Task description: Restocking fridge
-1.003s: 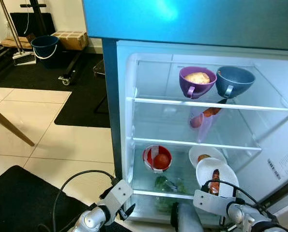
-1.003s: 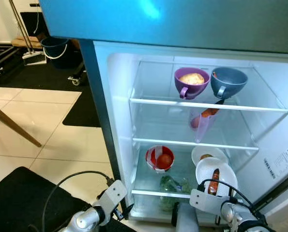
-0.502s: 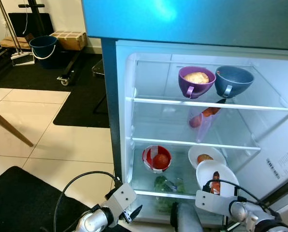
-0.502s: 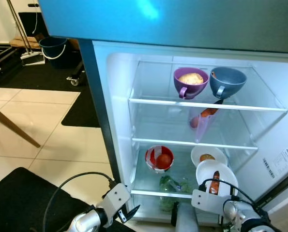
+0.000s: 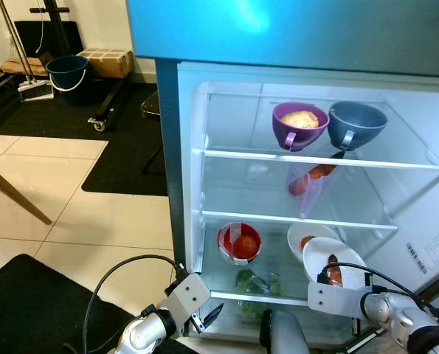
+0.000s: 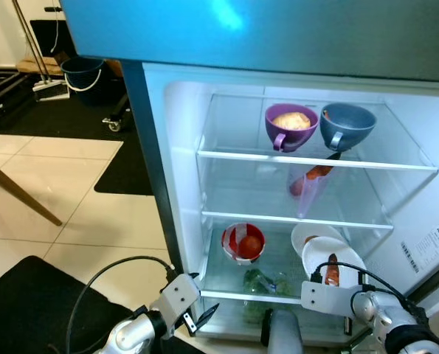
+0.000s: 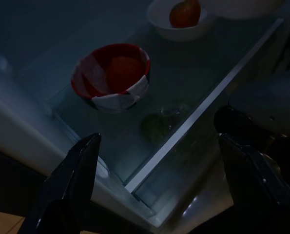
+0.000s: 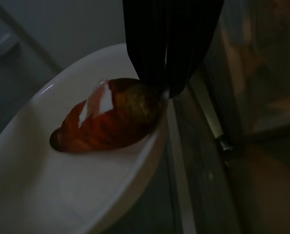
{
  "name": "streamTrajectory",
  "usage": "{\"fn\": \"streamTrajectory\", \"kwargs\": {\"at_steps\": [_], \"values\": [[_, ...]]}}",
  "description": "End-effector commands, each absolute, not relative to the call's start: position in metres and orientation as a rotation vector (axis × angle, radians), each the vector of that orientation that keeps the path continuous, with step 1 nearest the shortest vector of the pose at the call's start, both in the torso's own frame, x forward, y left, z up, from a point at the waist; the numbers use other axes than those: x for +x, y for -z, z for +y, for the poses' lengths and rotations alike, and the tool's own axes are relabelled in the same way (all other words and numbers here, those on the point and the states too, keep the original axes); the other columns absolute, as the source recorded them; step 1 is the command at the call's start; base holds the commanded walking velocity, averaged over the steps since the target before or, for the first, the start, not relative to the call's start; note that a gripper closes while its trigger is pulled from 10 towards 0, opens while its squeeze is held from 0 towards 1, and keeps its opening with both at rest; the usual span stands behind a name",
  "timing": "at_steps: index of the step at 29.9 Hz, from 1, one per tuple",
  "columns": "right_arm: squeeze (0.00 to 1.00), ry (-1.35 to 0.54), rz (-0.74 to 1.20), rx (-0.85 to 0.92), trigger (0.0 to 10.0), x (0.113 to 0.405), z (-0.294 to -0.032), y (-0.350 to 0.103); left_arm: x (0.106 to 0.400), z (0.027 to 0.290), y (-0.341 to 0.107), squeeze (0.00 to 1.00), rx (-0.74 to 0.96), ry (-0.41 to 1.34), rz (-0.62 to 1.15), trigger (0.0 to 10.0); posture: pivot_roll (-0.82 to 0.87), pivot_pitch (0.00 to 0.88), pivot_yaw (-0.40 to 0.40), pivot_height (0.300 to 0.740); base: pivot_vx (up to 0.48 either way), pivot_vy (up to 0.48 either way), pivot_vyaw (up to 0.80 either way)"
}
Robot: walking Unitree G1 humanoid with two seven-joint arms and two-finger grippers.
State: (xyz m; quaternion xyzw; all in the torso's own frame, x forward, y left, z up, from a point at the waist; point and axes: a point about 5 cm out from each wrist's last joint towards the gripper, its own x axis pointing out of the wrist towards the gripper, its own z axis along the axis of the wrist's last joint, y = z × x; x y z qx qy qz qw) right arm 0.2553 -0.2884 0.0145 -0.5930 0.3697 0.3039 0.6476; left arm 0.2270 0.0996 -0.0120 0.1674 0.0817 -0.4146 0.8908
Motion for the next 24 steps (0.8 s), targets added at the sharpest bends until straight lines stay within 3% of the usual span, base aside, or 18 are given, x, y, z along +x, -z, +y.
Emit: {"fn": "streamTrajectory", "kwargs": {"at_steps": [1,12,24], "values": [[0.0,-0.715,0.823,-1.358,10.0,0.258,-0.286,-0.021,0.229,0.102,0.009,0.0,0.349,0.858,0.148,10.0,0.01,0.0,-0.048,0.488,0.0,0.0,0.0],[0.0,-0.859,0.876,-1.387,10.0,0.24,-0.285,-0.035,0.233,0.1,0.005,0.0,0.356,0.856,0.134,10.0,0.0,0.0,-0.046,0.488,0.0,0.0,0.0],[0.0,-0.845,0.916,-1.358,10.0,0.231,-0.273,-0.016,0.235,0.099,0.003,0.0,0.363,0.851,0.132,10.0,0.01,0.0,-0.045,0.488,0.0,0.0,0.0]]}}
